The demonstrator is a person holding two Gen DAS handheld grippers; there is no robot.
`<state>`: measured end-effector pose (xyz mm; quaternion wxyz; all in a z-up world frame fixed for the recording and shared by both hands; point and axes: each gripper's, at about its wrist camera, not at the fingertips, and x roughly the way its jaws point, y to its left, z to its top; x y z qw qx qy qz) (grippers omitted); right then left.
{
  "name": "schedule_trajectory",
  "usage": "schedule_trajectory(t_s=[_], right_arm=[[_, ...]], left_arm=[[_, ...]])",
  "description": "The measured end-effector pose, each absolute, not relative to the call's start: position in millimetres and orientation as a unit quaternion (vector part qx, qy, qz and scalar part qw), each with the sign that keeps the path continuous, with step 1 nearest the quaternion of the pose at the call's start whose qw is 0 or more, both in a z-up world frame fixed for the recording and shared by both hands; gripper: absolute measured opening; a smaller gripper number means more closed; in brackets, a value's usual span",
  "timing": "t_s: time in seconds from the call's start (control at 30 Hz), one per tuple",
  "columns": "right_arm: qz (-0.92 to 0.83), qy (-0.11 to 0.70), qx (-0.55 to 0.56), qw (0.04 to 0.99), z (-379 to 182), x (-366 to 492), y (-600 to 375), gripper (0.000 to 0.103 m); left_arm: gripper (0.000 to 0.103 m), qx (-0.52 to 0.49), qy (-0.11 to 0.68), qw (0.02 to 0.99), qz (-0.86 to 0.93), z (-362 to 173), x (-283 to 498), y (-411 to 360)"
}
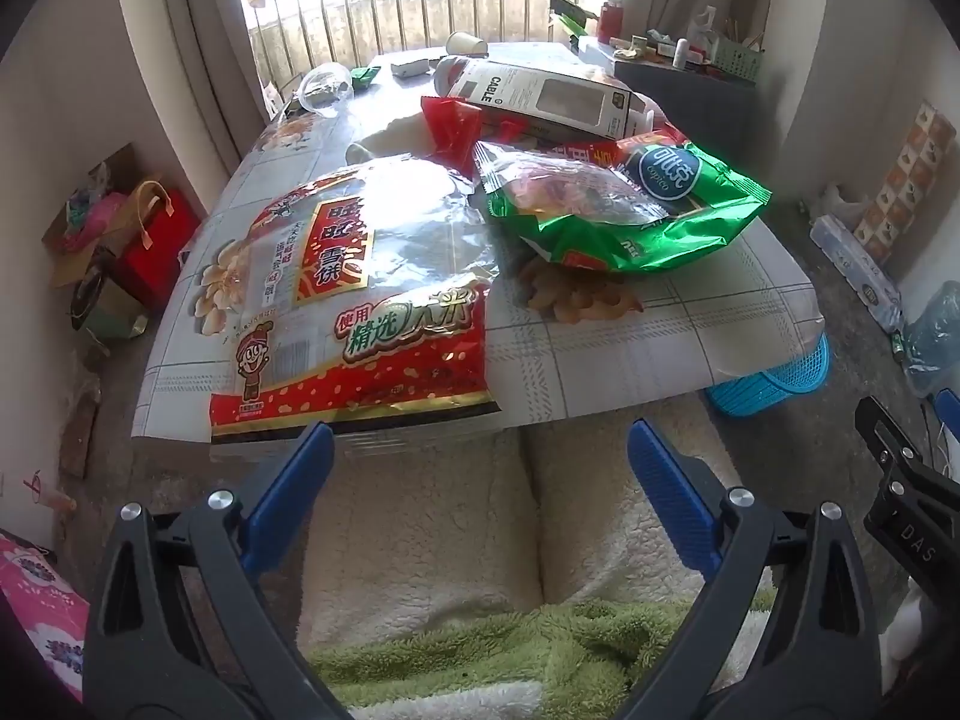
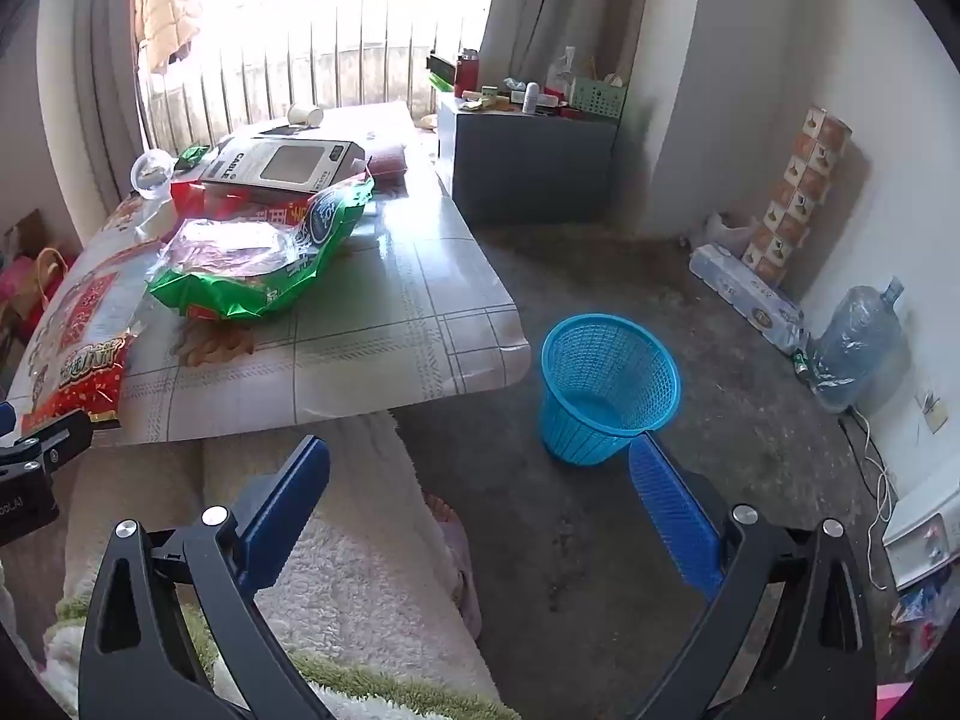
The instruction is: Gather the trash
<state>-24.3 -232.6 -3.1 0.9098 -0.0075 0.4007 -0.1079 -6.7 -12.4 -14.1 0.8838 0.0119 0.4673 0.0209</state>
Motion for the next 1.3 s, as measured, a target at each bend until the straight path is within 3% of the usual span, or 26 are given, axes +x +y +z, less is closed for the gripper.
schedule_trajectory(t_s=[1.3], right_arm=[[-0.117, 0.403, 0.004, 0.908, 2, -27, -249, 0.097]], left_arm=[[0.094, 0.016, 0.463, 0.886, 0.003, -11, -10, -25]])
